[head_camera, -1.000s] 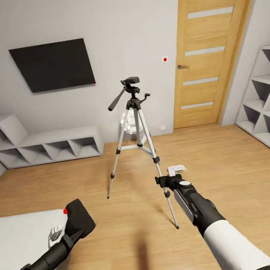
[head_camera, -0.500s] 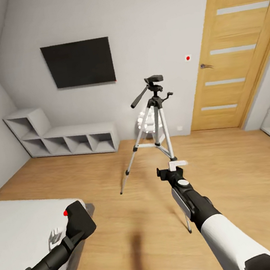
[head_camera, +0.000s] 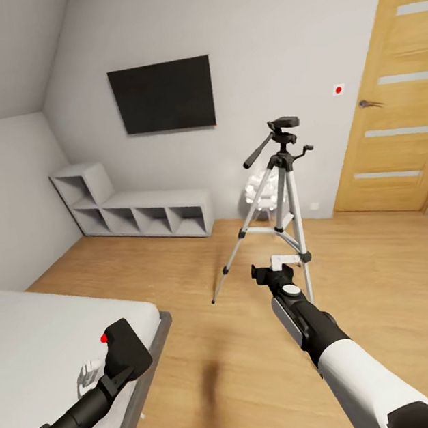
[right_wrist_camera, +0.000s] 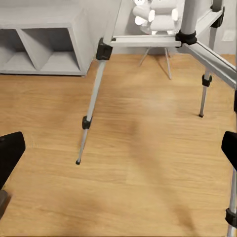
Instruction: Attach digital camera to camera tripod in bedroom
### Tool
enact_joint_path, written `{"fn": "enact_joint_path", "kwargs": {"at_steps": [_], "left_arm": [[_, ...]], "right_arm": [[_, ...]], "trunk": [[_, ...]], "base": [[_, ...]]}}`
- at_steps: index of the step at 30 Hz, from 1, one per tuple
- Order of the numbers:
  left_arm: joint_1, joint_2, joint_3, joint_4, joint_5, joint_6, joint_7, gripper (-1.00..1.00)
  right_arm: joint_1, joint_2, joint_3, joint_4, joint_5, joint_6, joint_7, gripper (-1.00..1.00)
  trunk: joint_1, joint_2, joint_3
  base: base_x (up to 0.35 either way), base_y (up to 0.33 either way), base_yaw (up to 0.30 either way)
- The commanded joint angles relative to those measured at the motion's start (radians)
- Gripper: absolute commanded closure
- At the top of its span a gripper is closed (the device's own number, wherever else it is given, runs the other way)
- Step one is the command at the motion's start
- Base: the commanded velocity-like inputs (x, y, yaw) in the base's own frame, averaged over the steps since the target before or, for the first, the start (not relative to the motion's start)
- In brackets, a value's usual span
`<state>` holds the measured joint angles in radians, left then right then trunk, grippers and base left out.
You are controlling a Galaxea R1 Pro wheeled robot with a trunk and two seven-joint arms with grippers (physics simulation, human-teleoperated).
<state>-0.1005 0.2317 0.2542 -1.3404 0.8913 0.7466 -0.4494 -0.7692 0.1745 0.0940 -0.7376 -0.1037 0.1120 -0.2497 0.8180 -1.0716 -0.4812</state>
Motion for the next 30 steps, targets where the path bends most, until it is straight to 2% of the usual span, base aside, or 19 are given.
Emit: {"fn": "enact_joint_path", "kwargs": {"at_steps": [1,8,30], "left_arm": [[-0.001,0.0,0.001,0.0,0.003,0.007,-0.001,1.0],[-0.001,0.0,0.0,0.001,-0.003,0.004,0.005,1.0],[-0.005,-0.002,-0.01,0.013,-0.009,-0.001,0.006,1.0]], "right_arm": [[-0.001,0.0,0.003,0.0,-0.014,-0.003,-0.008,-1.0],[0.007,0.0,-0.003,0.005,-0.029,-0.139,-0.033,-1.0],[0.011,0.0,-0.007,0.005,-0.034,-0.165,-0.048,-1.0]], "trunk": [[0.0,-0.001,-0.001],[0.0,-0.001,0.0],[0.0,-0.001,0.0]], "base": [[0.08,0.0,0.276],[0.247,-0.001,0.208],[0.329,-0.074,0.01]]}}
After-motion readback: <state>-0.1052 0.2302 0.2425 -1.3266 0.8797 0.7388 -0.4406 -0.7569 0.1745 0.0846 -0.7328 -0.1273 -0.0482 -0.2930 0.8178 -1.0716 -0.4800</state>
